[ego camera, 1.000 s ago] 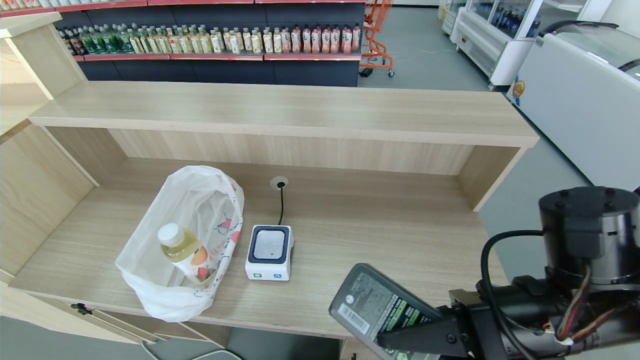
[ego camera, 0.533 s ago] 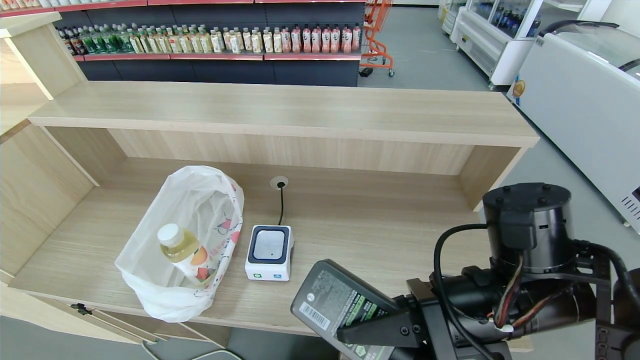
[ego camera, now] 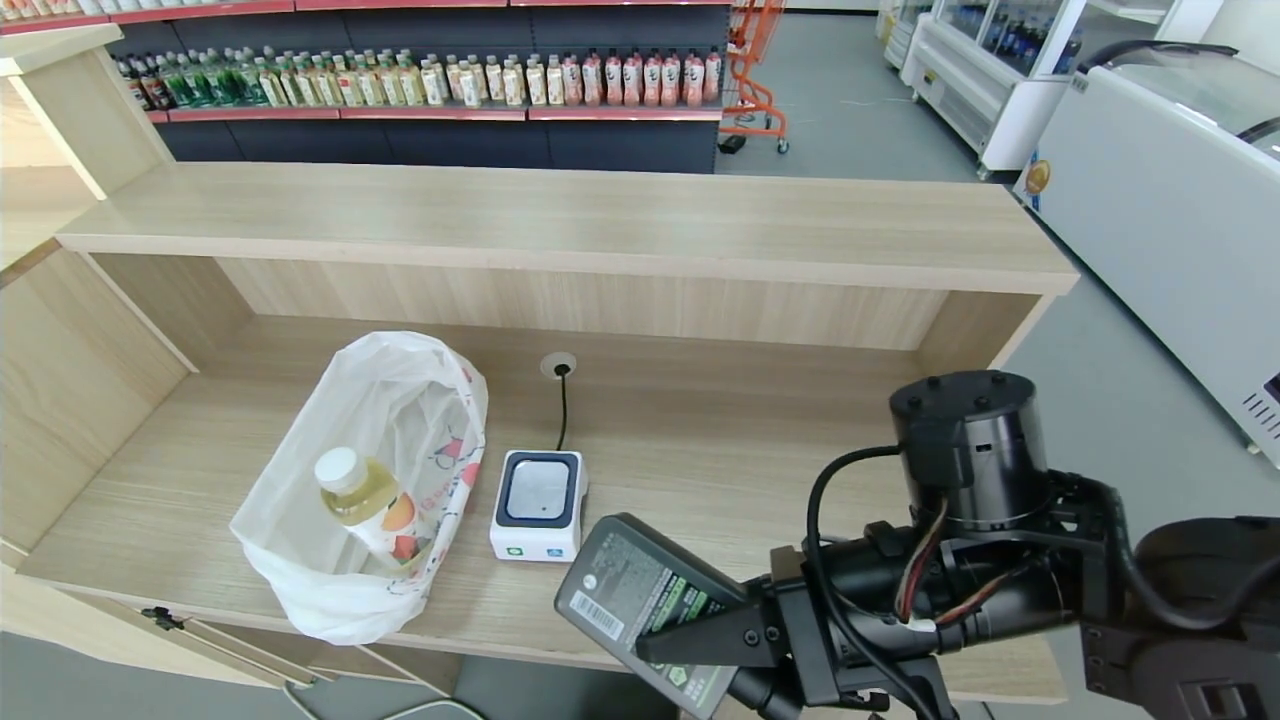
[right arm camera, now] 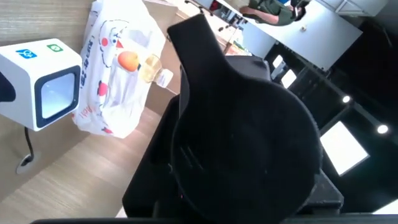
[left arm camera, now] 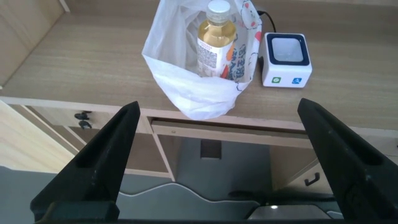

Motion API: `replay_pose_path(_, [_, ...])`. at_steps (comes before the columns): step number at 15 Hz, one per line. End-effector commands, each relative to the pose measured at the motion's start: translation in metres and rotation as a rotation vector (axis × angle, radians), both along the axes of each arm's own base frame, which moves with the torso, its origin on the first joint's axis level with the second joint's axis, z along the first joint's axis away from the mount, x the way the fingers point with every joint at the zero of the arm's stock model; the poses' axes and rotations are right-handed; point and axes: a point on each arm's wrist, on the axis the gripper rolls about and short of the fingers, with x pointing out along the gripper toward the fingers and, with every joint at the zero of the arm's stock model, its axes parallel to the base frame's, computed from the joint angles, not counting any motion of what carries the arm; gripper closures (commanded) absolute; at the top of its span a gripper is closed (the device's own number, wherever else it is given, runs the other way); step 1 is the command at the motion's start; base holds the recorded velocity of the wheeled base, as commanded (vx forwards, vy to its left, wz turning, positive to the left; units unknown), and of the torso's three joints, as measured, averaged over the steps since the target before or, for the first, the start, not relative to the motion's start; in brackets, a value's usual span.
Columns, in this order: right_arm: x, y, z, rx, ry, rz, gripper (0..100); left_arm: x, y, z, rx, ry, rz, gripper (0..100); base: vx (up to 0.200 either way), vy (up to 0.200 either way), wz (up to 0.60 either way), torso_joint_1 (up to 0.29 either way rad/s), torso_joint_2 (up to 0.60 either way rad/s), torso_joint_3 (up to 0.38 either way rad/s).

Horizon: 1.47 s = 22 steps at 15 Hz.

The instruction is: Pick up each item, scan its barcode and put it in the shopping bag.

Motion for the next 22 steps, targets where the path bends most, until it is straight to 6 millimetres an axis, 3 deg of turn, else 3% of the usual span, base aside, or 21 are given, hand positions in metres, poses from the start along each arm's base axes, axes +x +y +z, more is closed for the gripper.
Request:
replay_pose_path(1, [0.008,0.009,-0.018,-0.035,0.038,0.004,100,0.000,0.000,0.000,0.000,0.001,0.000,0,0.000,0.000,0.00,0.000,0.00,0.000])
replay_pose_path(14, [0.032,0.031,-0.061,-0.072,0.213,0.101,100,0.000,0.000,0.000,0.000,0.001,0.000,0,0.000,0.000,0.00,0.000,0.00,0.000])
replay_pose_path(22, [0.035,0.037,-0.067,-0.076,0.242,0.115,100,0.000,0.000,0.000,0.000,0.001,0.000,0,0.000,0.000,0.00,0.000,0.00,0.000])
